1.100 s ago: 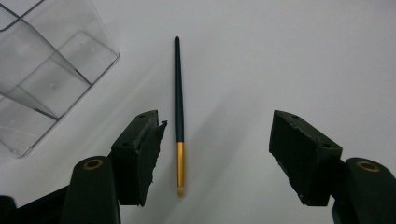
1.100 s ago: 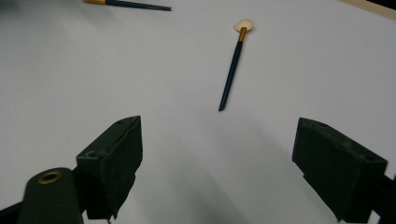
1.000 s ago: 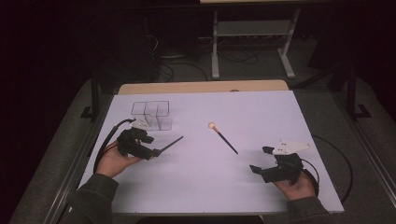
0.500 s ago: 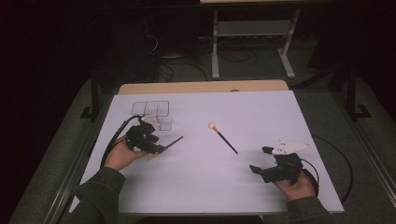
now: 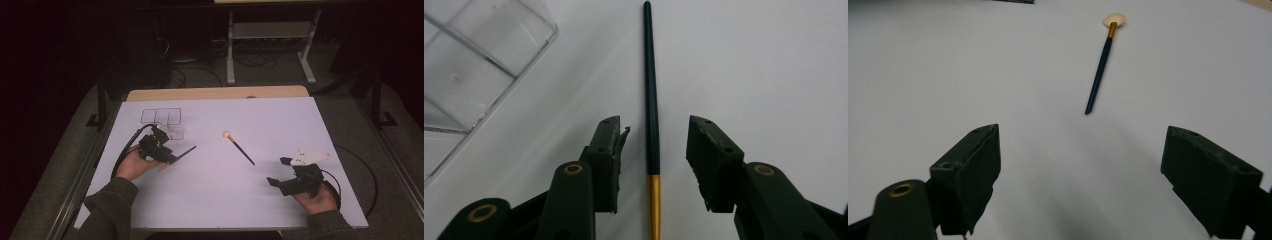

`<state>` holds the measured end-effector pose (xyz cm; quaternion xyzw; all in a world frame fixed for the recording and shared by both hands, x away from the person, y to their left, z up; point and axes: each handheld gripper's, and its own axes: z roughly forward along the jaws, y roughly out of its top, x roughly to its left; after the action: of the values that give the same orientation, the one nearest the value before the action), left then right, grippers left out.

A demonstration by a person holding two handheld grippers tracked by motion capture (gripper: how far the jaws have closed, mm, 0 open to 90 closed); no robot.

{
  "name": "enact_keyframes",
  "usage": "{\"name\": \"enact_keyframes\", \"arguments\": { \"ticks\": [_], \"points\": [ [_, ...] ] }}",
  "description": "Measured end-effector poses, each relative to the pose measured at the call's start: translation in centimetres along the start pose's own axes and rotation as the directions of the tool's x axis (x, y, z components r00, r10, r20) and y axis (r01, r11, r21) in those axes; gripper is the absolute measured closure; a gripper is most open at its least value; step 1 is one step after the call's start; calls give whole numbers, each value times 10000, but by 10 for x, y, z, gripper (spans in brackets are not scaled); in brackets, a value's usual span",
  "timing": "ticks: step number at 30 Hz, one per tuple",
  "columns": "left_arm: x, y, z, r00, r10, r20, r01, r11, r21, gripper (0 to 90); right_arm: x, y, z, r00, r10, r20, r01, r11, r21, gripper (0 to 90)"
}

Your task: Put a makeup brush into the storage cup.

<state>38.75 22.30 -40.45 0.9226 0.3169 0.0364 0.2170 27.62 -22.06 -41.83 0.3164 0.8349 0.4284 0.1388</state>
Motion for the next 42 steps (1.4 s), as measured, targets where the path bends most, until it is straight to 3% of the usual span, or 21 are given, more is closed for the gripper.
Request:
{"name": "enact_keyframes", "arguments": {
  "ticks": [10, 20, 22, 30, 34, 38, 42],
  "points": [
    [1, 0, 9, 9999, -76, 78, 72, 9986, 515, 677, 1, 0, -1, 9999, -121, 32, 121, 9999, 6, 166],
    [1, 0, 14, 9998, -154, 92, 146, 9965, 819, 745, 1, 0, 0, 9999, -116, -10, 116, 9999, 57, 167],
    [1, -1, 14, 9996, -266, 123, 257, 9972, 696, 763, 1, 0, 0, 9999, -124, -13, 124, 9999, 75, 167],
    [-2, 0, 15, 10000, -20, -69, 27, 9953, 969, 822, 1, -1, 0, 9999, -100, 3, 100, 9999, 101, 167],
    [-3, 1, 15, 9998, -155, -95, 164, 9949, 993, 823, 1, -2, 0, 10000, -97, 17, 96, 9999, 121, 168],
    [-3, 1, 14, 9998, 12, -200, 12, 9931, 1176, 828, 1, -2, 0, 9999, -100, 28, 99, 9999, 92, 169],
    [-2, 1, 14, 9997, -212, -147, 227, 9934, 1121, 832, 1, -2, 0, 9999, -152, 15, 152, 9997, 168, 171]
  ]
}}
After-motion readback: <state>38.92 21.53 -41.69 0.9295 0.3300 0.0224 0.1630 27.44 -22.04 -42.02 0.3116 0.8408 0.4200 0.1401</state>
